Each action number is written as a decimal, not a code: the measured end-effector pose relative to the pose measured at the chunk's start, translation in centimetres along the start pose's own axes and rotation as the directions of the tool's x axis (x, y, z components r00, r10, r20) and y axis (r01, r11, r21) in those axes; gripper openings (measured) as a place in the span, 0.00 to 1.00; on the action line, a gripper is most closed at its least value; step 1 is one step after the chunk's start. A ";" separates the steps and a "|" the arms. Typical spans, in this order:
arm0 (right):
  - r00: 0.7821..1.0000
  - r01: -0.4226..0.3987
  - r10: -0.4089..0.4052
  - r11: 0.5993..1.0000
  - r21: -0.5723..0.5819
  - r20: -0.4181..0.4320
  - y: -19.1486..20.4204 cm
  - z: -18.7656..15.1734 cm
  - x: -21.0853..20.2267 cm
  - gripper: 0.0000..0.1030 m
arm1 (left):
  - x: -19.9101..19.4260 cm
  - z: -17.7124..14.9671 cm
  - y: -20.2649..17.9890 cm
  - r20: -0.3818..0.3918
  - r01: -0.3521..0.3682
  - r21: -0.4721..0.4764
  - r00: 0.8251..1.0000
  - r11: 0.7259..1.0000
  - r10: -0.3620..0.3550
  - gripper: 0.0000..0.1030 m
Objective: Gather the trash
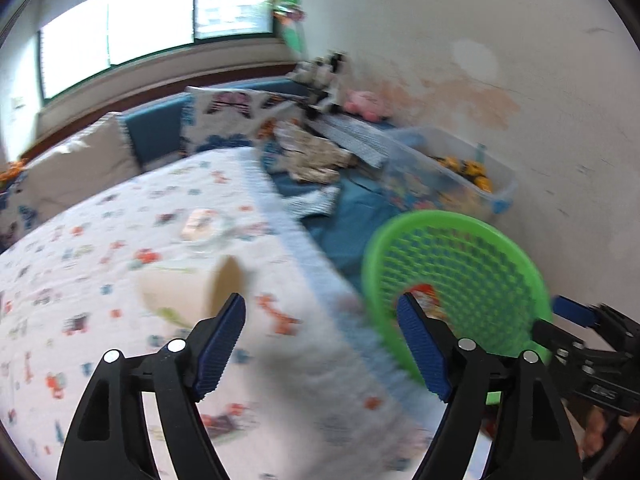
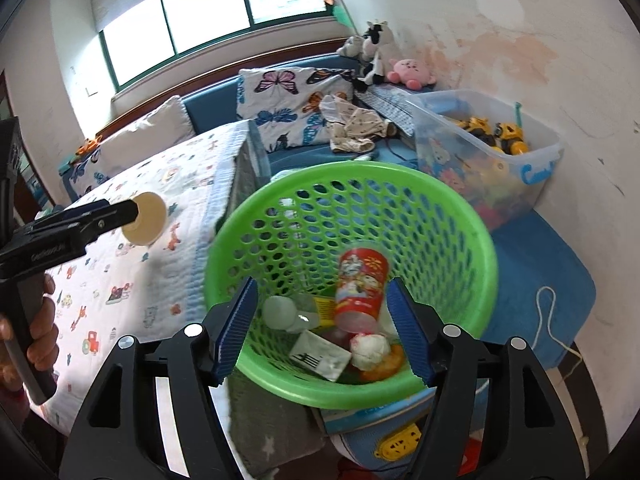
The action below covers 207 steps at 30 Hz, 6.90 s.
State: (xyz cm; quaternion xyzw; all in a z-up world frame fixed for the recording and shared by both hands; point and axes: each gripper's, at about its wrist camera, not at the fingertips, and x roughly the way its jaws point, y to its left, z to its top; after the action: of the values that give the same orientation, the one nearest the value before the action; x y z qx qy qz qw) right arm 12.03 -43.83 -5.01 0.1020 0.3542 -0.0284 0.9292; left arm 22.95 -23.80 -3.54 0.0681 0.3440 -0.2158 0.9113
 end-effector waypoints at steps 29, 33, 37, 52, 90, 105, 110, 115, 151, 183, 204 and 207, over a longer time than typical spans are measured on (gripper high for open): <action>0.994 -0.084 0.078 0.992 -0.094 -0.070 5.5 1.5 4.8 0.69 | 5.8 -1.4 9.6 -0.095 -0.127 -0.178 0.989 0.976 0.112 0.61; 0.993 -0.101 0.092 0.988 -0.115 -0.080 6.6 2.0 5.6 0.69 | 5.5 -1.5 10.9 -0.098 -0.111 -0.215 0.991 0.970 0.091 0.48; 0.990 -0.122 0.111 0.984 -0.132 -0.089 7.8 2.5 6.5 0.69 | 5.1 -1.6 11.7 -0.096 -0.093 -0.204 0.993 0.975 0.075 0.22; 0.974 -0.214 0.190 0.952 -0.218 -0.125 15.3 7.3 12.2 0.69 | 0.8 -2.4 16.0 -0.053 -0.087 -0.178 0.995 0.980 0.079 0.03; 0.969 -0.214 0.182 0.957 -0.196 -0.170 20.7 10.7 20.5 0.61 | -3.5 -4.6 20.4 -0.025 -0.099 -0.231 0.995 0.968 0.096 0.03; 0.984 -0.146 0.131 0.981 -0.130 -0.117 12.7 5.9 10.2 0.61 | -4.4 -4.8 13.5 -0.008 -0.012 -0.166 1.000 0.986 0.011 0.03; 0.991 -0.094 0.084 0.990 -0.103 -0.105 8.9 4.3 7.0 0.61 | -4.6 -4.4 10.4 -0.001 0.030 -0.132 1.000 0.991 -0.030 0.03; 0.996 -0.017 0.009 0.996 -0.086 -0.086 4.9 3.2 4.1 0.61 | -4.7 -3.8 7.4 0.005 0.075 -0.104 0.997 0.992 -0.074 0.03; 0.996 0.088 -0.087 0.995 0.050 -0.010 -5.3 0.5 -2.6 0.73 | 1.9 -1.0 -7.1 -0.097 0.215 0.044 0.973 0.976 -0.210 0.03; 1.000 0.018 -0.018 0.998 0.060 0.006 -2.2 -0.7 -4.0 0.76 | -1.7 -1.8 -5.4 -0.030 0.193 0.042 0.981 0.980 -0.192 0.62; 0.997 -0.076 0.075 0.996 -0.050 -0.023 7.7 -1.7 -3.6 0.90 | -8.5 -5.5 3.8 0.043 -0.027 -0.042 0.999 0.999 0.029 0.91; 0.997 -0.077 0.076 0.995 -0.055 -0.027 8.7 -1.8 -3.7 0.90 | -9.2 -6.2 4.7 0.041 -0.053 -0.042 0.998 0.998 0.055 0.91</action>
State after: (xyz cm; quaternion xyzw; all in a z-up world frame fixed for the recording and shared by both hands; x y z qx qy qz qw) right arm 9.14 -34.96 -2.40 0.0895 0.3624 0.0185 0.9275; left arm 15.17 -14.66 -2.24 0.0540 0.3272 -0.1854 0.9250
